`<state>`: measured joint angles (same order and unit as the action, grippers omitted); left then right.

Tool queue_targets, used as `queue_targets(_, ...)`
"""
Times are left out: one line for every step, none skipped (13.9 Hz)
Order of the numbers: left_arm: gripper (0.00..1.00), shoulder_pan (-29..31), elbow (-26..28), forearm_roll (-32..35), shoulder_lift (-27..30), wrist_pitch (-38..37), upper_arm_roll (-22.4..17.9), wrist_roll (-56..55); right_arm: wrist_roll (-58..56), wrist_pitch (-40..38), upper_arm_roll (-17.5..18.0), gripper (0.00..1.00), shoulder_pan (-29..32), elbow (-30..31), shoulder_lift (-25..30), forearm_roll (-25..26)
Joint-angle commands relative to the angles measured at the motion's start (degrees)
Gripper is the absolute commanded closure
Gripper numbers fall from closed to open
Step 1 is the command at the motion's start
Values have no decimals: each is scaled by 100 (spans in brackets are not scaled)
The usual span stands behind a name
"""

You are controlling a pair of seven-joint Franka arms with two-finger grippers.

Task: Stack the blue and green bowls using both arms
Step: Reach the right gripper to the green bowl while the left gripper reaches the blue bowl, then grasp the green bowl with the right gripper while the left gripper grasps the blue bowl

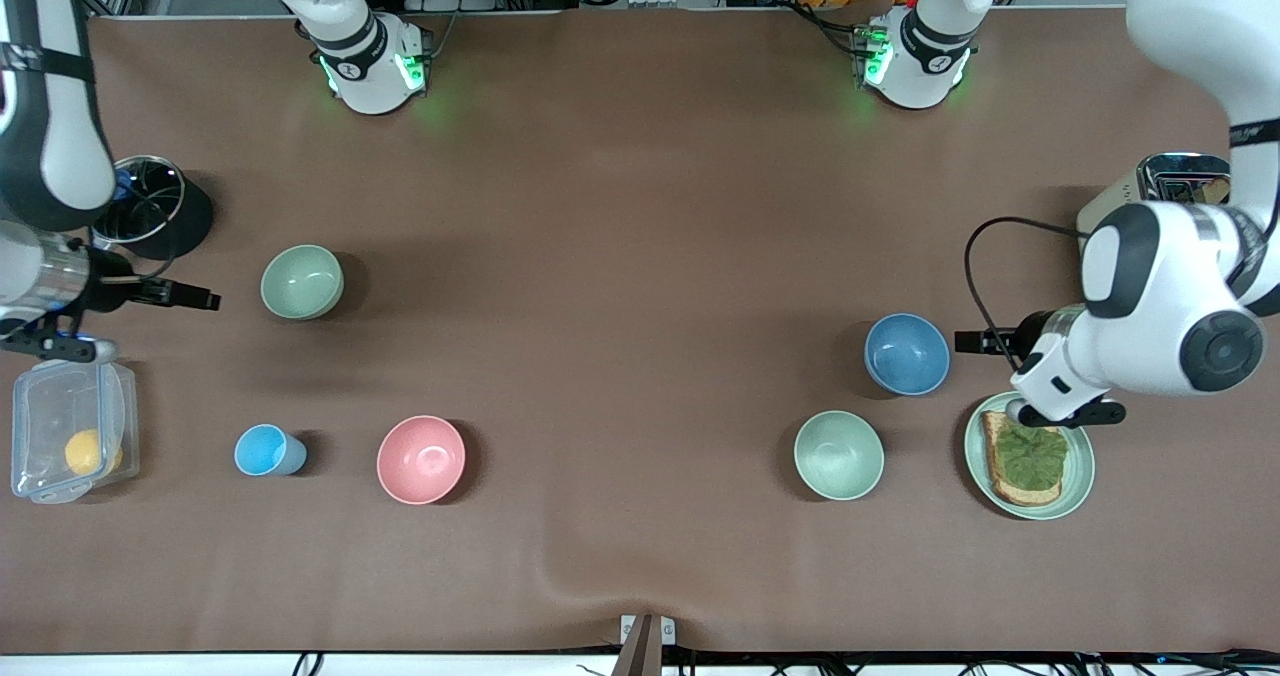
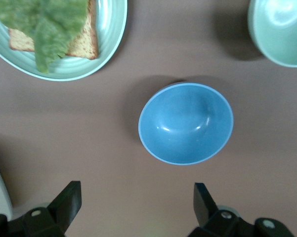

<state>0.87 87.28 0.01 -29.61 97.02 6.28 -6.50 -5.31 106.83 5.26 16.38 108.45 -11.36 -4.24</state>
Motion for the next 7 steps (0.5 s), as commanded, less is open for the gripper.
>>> queue_targets(0,19,-70,104,-351,28,22,52,-968,660,37,0,207,939,414,-497)
queue_targets(0,54,-62,104,-370,45,22,61,-1164,863,37,0,286,1133,380,-516)
queue_targets(0,54,-70,95,-431,80,22,52,-1183,1144,45,2,296,1413,406,-525)
queue_targets(0,71,-53,95,-501,194,13,52,-1244,1538,45,5,270,1729,484,-525)
queue_targets(0,71,-53,95,-615,317,13,26,-1253,1734,45,5,269,1924,511,-525)
queue_targets(0,89,-53,95,-703,440,13,17,-1253,1883,45,7,261,2021,494,-525)
queue_targets(0,89,-53,95,-773,484,13,-9,-1253,2094,45,9,243,2188,477,-525)
